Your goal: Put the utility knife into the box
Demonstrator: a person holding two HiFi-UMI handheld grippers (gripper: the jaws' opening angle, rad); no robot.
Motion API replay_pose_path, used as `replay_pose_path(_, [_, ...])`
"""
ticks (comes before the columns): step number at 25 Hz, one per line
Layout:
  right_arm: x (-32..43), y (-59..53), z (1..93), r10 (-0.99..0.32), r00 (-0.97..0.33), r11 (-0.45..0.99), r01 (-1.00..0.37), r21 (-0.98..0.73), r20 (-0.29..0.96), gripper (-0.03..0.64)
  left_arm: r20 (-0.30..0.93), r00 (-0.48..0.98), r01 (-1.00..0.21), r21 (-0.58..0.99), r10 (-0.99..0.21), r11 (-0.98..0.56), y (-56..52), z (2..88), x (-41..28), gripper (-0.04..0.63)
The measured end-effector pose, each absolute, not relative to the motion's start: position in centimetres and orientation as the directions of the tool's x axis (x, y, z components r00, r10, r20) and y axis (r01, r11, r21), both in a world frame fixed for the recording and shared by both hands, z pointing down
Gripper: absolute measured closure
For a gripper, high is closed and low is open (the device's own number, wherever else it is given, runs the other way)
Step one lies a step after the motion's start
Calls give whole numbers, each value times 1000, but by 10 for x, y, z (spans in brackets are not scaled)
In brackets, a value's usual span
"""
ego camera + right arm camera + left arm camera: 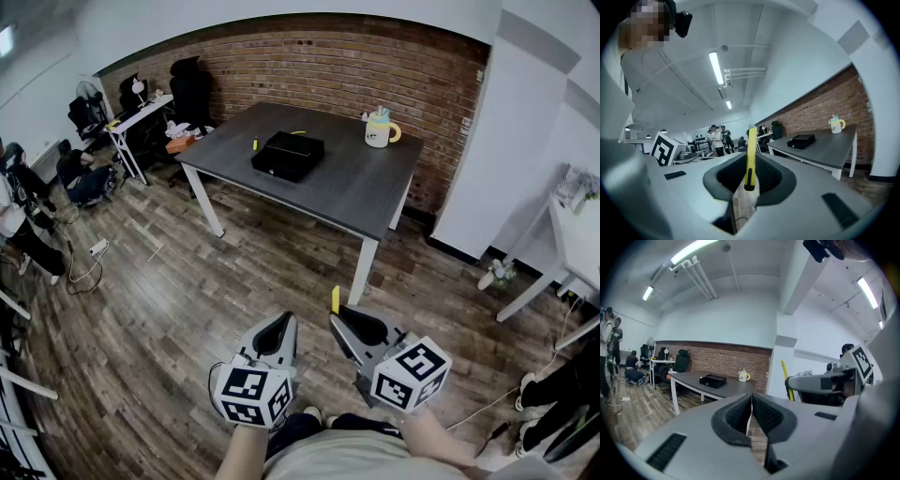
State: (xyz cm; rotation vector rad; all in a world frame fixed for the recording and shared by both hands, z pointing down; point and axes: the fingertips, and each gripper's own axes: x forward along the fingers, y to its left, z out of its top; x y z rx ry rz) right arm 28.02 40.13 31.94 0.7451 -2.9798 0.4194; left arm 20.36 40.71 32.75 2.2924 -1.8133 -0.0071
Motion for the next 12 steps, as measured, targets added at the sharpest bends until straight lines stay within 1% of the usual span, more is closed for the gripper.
replay_pose_path(12, [271, 404, 325, -466, -877, 839, -479, -259, 114, 553, 137, 251, -960, 166, -958, -227, 409, 334, 193, 574])
